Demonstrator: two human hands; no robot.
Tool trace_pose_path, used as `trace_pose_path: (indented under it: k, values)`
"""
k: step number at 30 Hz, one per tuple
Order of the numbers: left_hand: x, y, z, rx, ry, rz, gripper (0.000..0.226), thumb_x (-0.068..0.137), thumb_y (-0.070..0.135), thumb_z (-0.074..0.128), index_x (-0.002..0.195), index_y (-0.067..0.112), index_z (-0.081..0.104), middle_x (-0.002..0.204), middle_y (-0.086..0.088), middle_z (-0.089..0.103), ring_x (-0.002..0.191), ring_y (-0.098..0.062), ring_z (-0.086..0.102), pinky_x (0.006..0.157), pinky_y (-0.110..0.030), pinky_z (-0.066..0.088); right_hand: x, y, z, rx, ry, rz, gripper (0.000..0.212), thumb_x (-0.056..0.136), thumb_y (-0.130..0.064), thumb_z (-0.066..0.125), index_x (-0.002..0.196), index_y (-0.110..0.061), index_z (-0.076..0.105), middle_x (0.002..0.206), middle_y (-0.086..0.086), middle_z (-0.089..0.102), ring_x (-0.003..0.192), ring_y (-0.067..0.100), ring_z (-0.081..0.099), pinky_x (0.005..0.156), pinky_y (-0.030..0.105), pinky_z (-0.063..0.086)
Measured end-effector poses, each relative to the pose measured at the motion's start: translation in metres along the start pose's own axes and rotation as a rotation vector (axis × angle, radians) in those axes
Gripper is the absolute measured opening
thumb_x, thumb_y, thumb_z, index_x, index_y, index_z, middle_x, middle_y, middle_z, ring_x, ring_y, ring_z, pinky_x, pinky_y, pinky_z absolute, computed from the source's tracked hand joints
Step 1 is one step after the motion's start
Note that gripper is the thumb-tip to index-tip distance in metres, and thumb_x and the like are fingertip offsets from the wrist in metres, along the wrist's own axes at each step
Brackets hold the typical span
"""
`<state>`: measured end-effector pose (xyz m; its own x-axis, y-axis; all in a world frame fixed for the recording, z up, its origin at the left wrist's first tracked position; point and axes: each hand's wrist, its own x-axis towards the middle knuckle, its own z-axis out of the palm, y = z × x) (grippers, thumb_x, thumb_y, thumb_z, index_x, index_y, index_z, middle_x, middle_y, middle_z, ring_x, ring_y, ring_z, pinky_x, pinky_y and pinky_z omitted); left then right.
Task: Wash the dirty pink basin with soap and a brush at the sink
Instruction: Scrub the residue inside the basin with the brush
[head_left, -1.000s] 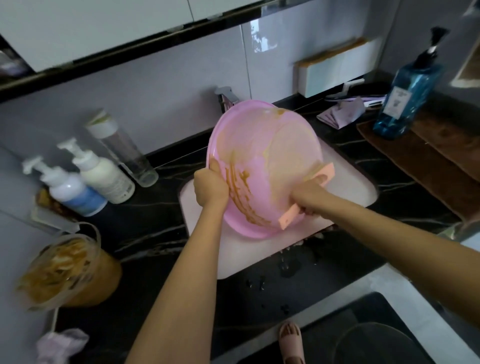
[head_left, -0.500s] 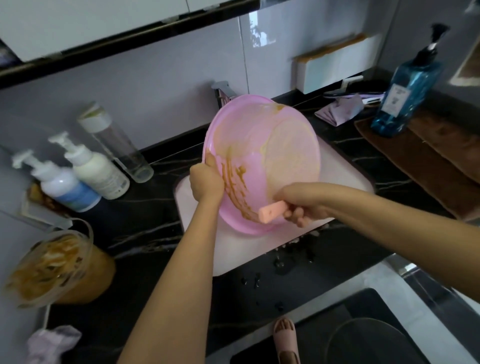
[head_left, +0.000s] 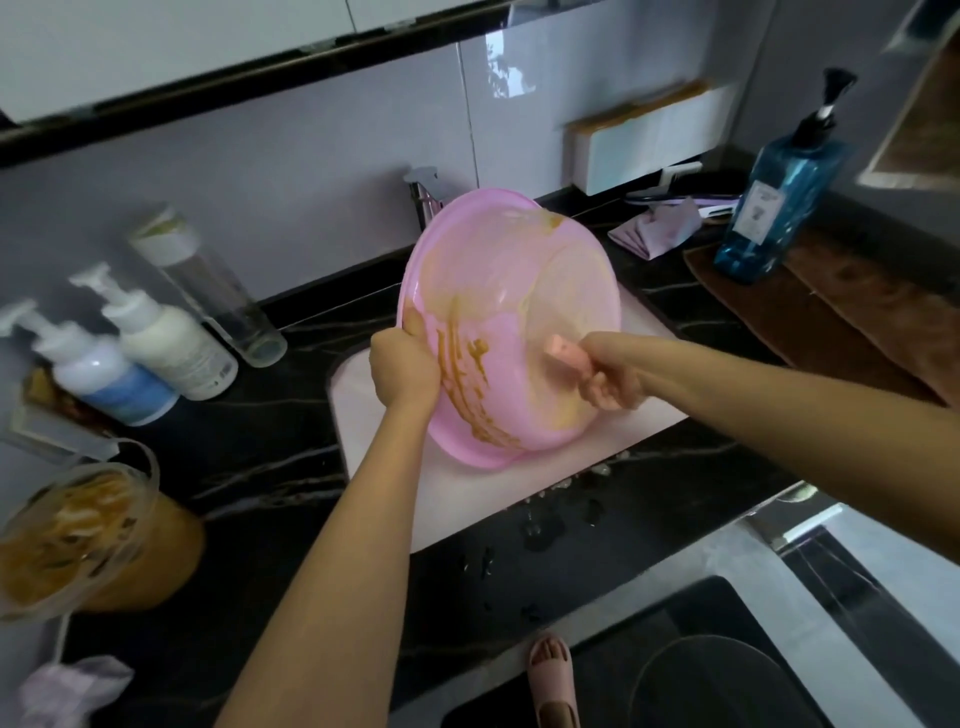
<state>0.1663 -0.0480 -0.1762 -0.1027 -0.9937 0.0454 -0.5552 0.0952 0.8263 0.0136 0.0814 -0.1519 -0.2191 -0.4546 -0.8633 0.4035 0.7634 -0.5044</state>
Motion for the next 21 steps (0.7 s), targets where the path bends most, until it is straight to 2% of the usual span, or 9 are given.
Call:
trace_pose_path:
  k: [2,5,8,10,12,14,16,19,21]
  values:
    - [0.001,0.002,0.0,-0.003,0.001,0.012,0.053,0.1,0.042,0.031,0.058,0.01,0.041,0.06,-0.001,0.045,0.056,-0.017,0.043,0.045,-0.026,0.025,0.003,-0.001,-0.004,0.043,-0.028,0.018,0.026,0.088,-0.009,0.033,0.067,-0.009,0.046,0.04,-0.002,0.036,0.025,0.004,0.028,0.029,0.008,0.027]
    - [0.008,-0.003,-0.002,-0.021,0.013,-0.003,0.053,0.1,0.042,0.032,0.058,0.01,0.041,0.06,-0.002,0.046,0.06,-0.02,0.046,0.047,-0.027,0.028,-0.004,0.001,0.003,0.105,-0.211,0.057,0.039,0.091,-0.012,0.033,0.054,-0.012,0.047,0.046,-0.004,0.036,0.027,0.004,0.029,0.026,0.011,0.028]
    - [0.003,-0.002,0.004,-0.016,0.003,-0.006,0.053,0.099,0.043,0.032,0.058,0.011,0.042,0.062,-0.004,0.048,0.062,-0.022,0.048,0.049,-0.028,0.029,0.0,0.001,-0.006,0.197,-0.135,0.069,0.028,0.09,-0.015,0.037,0.063,-0.013,0.045,0.046,-0.005,0.036,0.029,0.004,0.03,0.026,0.012,0.027]
    - [0.002,0.002,0.006,-0.02,0.007,0.006,0.053,0.099,0.043,0.033,0.059,0.01,0.043,0.067,-0.008,0.052,0.065,-0.024,0.05,0.054,-0.028,0.032,-0.002,0.004,-0.004,0.132,-0.11,0.056,0.02,0.082,-0.006,0.035,0.064,-0.011,0.041,0.043,-0.003,0.034,0.027,0.004,0.028,0.027,0.01,0.026]
    - [0.005,0.004,0.005,-0.02,0.009,-0.006,0.052,0.099,0.042,0.034,0.06,0.009,0.044,0.071,-0.01,0.054,0.067,-0.026,0.051,0.057,-0.029,0.034,-0.015,0.006,0.011,0.095,-0.26,0.088,0.023,0.077,-0.004,0.034,0.058,-0.011,0.043,0.043,-0.003,0.034,0.026,0.004,0.027,0.026,0.01,0.026]
    - [0.004,0.003,0.003,-0.017,0.017,-0.017,0.052,0.099,0.041,0.034,0.063,0.005,0.045,0.07,-0.01,0.053,0.067,-0.025,0.05,0.056,-0.029,0.034,-0.035,0.006,0.023,0.116,-0.455,0.101,0.031,0.082,-0.009,0.033,0.057,-0.006,0.052,0.045,-0.004,0.036,0.027,0.004,0.029,0.027,0.01,0.027]
    - [0.0,0.0,0.001,-0.003,0.01,-0.002,0.053,0.099,0.039,0.035,0.06,0.005,0.044,0.065,-0.007,0.051,0.062,-0.022,0.048,0.054,-0.029,0.032,-0.054,0.002,0.024,0.182,-0.533,0.081,0.031,0.078,-0.01,0.035,0.053,-0.004,0.052,0.046,-0.003,0.037,0.027,0.003,0.029,0.031,0.007,0.026]
    - [-0.008,-0.003,-0.007,0.013,0.006,0.017,0.055,0.101,0.036,0.033,0.053,0.009,0.04,0.057,-0.003,0.044,0.053,-0.013,0.041,0.047,-0.028,0.024,-0.087,-0.009,0.016,0.212,-0.478,-0.063,0.02,0.074,-0.007,0.035,0.056,-0.015,0.041,0.049,-0.002,0.038,0.031,0.004,0.028,0.037,0.007,0.027]
    - [-0.012,-0.003,-0.013,0.011,-0.001,0.012,0.055,0.102,0.034,0.031,0.052,0.01,0.039,0.055,-0.003,0.043,0.052,-0.011,0.039,0.045,-0.025,0.023,-0.101,-0.014,0.004,0.09,-0.333,-0.232,0.02,0.081,-0.003,0.031,0.069,-0.015,0.042,0.053,0.0,0.041,0.037,0.007,0.031,0.036,0.012,0.034]
